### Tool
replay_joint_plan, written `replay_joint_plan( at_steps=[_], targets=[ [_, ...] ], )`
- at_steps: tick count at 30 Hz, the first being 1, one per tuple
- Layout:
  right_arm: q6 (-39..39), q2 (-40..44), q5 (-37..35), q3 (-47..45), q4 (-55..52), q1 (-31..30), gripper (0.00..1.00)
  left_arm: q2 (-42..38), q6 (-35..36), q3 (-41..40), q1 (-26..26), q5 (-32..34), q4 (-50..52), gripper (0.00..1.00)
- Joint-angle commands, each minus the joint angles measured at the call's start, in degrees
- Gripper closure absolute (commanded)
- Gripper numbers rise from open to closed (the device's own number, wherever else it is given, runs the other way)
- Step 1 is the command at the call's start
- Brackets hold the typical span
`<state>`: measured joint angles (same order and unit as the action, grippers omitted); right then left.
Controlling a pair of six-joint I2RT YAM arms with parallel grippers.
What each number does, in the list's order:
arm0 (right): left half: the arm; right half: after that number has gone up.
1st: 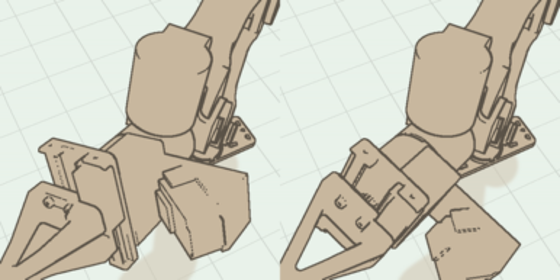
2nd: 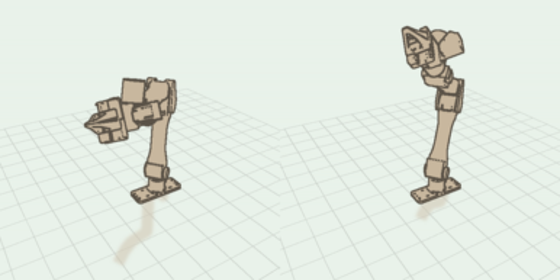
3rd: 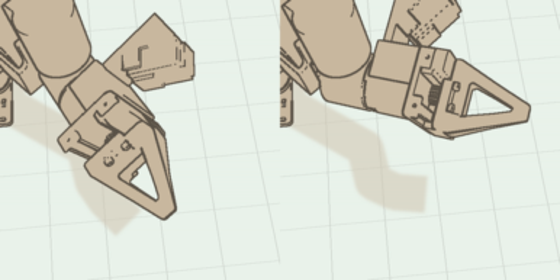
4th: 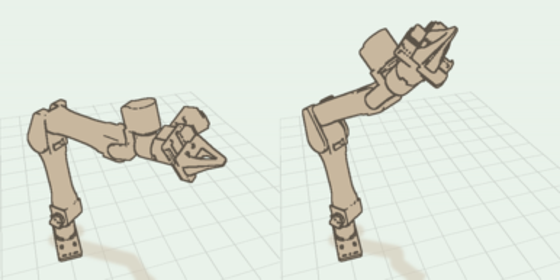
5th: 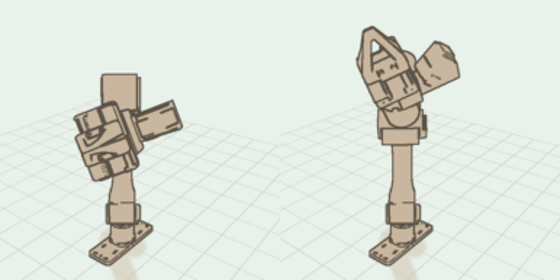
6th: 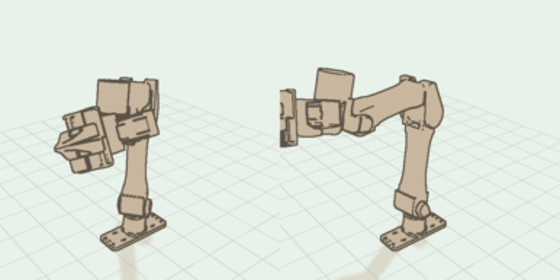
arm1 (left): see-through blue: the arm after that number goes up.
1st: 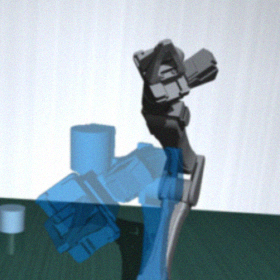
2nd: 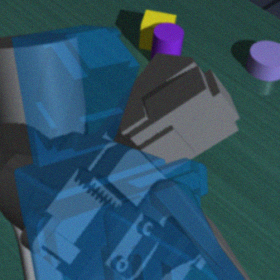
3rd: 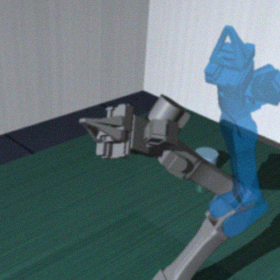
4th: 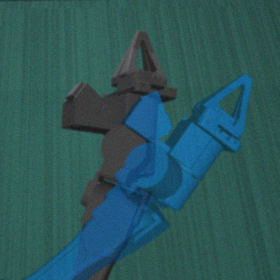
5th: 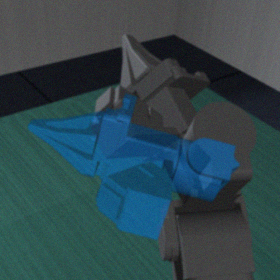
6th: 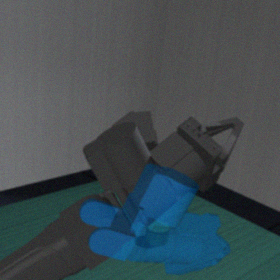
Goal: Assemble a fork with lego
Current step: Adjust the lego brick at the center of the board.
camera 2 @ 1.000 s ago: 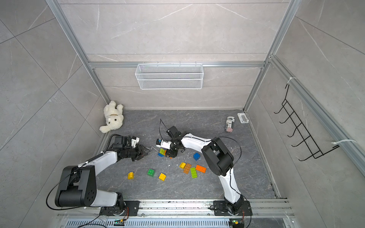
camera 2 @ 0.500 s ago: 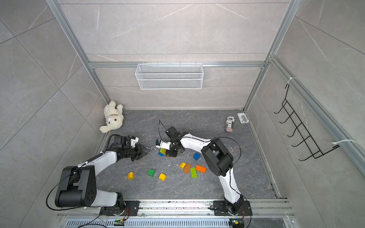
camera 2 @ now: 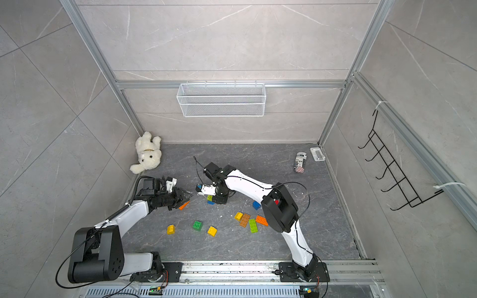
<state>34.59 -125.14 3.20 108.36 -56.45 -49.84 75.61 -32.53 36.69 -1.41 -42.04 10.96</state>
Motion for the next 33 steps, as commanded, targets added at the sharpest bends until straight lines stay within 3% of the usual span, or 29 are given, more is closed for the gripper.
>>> replay_joint_plan(
  at_steps=[1, 8, 23, 33],
  targets=[
    [-1.0, -4.1, -6.3, 4.3, -11.0, -1.8, 0.69, -2.5, -0.3, -0.9, -0.5, 0.8, 1.8, 0.57],
    [-3.6, -11.2, -10.2, 15.0, -20.5, -4.0, 0.68, -5.2, -1.4, -2.6, -2.4, 5.1, 3.3, 0.57],
    [-2.3, -19.6, -9.4, 28.6, -28.1, -6.5, 0.57, -5.8, -2.0, -4.7, -3.2, 4.4, 1.1, 0.57],
    [-1.6, -19.2, -8.3, 30.8, -27.6, -7.0, 0.46, -5.6, -1.6, -4.6, -3.6, 4.7, 1.4, 0.56]
  ],
)
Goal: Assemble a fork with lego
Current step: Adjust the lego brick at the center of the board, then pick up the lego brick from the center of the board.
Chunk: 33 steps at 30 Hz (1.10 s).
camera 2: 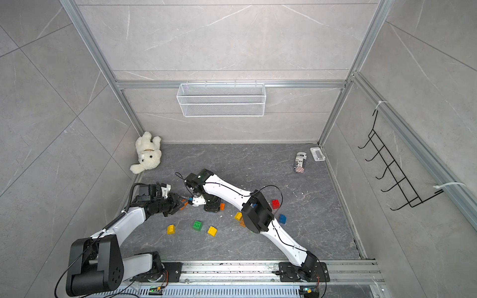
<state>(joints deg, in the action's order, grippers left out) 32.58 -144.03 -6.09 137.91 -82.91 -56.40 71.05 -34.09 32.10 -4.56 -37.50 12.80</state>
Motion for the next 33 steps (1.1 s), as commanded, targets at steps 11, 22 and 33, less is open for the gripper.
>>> replay_joint_plan(
  at_steps=[11, 22, 33],
  targets=[
    [0.7, 13.4, 12.6, -11.7, 13.7, 1.6, 0.37, -0.3, 4.1, 5.9, -0.4, 6.9, 8.6, 0.52],
    [-5.8, 35.1, 20.3, -39.0, 39.6, 9.9, 0.31, 7.5, 20.7, 25.0, 4.4, 17.1, 27.5, 0.36],
    [-20.9, 54.2, 22.5, -65.5, 60.4, 15.8, 0.32, 22.1, 51.5, 35.6, 13.3, 35.0, 38.2, 0.35]
  ],
)
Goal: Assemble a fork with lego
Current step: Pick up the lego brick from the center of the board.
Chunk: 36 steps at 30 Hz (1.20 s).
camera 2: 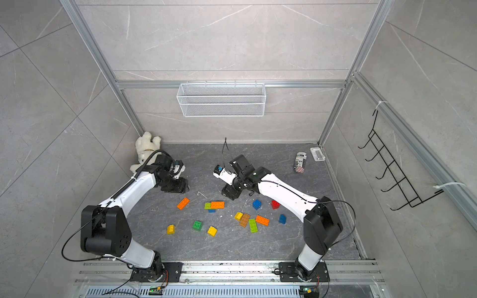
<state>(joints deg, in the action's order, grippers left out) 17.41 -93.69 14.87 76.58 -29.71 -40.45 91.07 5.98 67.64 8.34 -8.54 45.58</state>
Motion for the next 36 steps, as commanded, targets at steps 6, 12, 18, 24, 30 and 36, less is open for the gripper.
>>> replay_joint_plan(
  at_steps=[6, 12, 18, 24, 30, 36],
  targets=[
    [-10.7, 9.4, 3.5, -13.6, 12.7, 0.7, 0.32, 2.2, 23.1, -5.6, 2.1, 6.8, -0.8, 0.39],
    [-12.3, 9.6, 3.8, -16.2, 13.3, 1.0, 0.33, 5.7, 24.9, -5.3, 2.5, 5.5, -4.4, 0.43],
    [-12.7, 8.8, 3.9, -16.4, 13.5, 1.1, 0.33, 9.3, 24.1, -5.2, 2.7, 6.0, -6.0, 0.44],
    [-12.6, 7.8, 4.2, -15.7, 13.1, 1.3, 0.33, 11.2, 25.3, -3.5, 2.6, 6.1, -6.1, 0.44],
    [-12.4, 7.5, 4.3, -15.9, 13.1, 1.3, 0.33, 13.1, 26.0, -0.6, 2.6, 5.1, -4.7, 0.44],
    [-12.0, 7.3, 4.4, -16.2, 12.5, 1.6, 0.34, 13.8, 25.7, 0.0, 2.6, 4.0, -2.3, 0.48]
  ],
)
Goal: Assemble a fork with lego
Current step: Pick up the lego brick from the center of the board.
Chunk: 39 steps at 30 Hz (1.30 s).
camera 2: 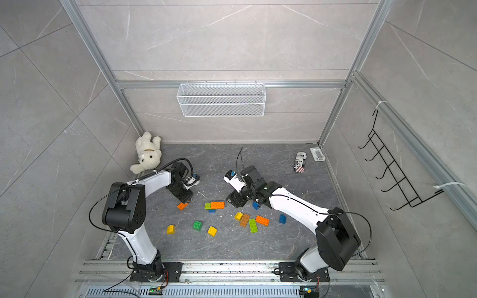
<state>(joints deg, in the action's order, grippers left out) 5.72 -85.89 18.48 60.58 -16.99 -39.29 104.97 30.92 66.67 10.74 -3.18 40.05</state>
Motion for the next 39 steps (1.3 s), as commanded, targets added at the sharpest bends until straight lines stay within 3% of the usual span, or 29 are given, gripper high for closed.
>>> replay_joint_plan(
  at_steps=[1, 10, 14, 21, 32, 39],
  targets=[
    [-0.3, -0.6, 0.8, -0.2, -0.3, 0.4, 0.34, -0.2, 0.6, 0.8, 0.2, -1.3, 3.3, 0.48],
    [-0.2, -1.5, 1.5, 0.4, -0.5, 0.6, 0.34, -0.5, -1.3, 0.2, 0.2, -1.7, 4.0, 0.54],
    [-0.1, -1.8, 1.6, 0.6, -0.7, 0.6, 0.35, -0.8, -3.3, 1.0, 0.2, -1.7, 6.5, 0.47],
    [-0.1, -2.4, 2.1, 1.0, -0.9, 0.6, 0.35, -2.0, -5.9, -0.4, 0.1, -0.4, 5.9, 0.47],
    [0.1, -3.3, 2.8, 1.6, -1.6, 0.7, 0.36, -0.7, -8.8, 0.4, -0.2, 0.2, 6.0, 0.59],
    [0.2, -3.4, 2.7, 1.5, -2.1, 0.6, 0.36, -3.7, -6.6, -0.4, -0.2, -3.8, 5.2, 0.74]
  ],
)
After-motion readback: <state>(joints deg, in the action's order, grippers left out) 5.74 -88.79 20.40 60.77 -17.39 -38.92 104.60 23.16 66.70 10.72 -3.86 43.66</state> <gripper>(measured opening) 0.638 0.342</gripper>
